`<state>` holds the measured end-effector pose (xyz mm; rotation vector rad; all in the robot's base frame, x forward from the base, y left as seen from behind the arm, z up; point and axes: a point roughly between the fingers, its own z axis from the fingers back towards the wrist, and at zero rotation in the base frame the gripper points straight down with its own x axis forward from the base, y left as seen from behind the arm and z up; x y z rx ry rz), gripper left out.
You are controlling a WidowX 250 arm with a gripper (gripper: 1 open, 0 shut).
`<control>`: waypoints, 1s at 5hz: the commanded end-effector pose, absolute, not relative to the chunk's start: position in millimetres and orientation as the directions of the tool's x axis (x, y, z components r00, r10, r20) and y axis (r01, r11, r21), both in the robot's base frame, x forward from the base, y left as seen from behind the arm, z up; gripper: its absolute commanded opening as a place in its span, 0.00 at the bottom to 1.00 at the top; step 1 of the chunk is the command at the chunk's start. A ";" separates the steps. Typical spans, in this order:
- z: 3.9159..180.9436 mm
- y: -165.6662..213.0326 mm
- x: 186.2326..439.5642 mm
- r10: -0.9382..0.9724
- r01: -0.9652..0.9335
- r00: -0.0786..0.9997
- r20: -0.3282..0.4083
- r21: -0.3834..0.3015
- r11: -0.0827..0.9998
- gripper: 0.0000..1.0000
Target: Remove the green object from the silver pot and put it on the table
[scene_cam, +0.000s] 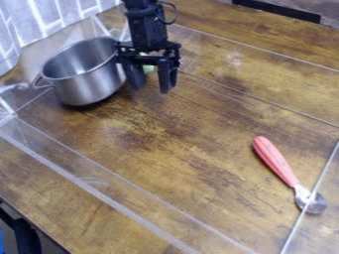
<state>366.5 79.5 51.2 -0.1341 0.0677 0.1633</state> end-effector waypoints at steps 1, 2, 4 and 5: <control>71.9 116.0 363.3 0.211 -0.212 0.977 -0.014 -0.089 0.973 1.00; 69.7 131.3 362.8 0.210 -0.211 0.978 -0.014 -0.072 0.975 1.00; 50.8 152.4 376.0 0.096 -0.097 0.995 -0.019 -0.039 0.995 1.00; 50.9 162.5 373.9 0.111 -0.112 0.994 -0.021 -0.037 0.993 0.00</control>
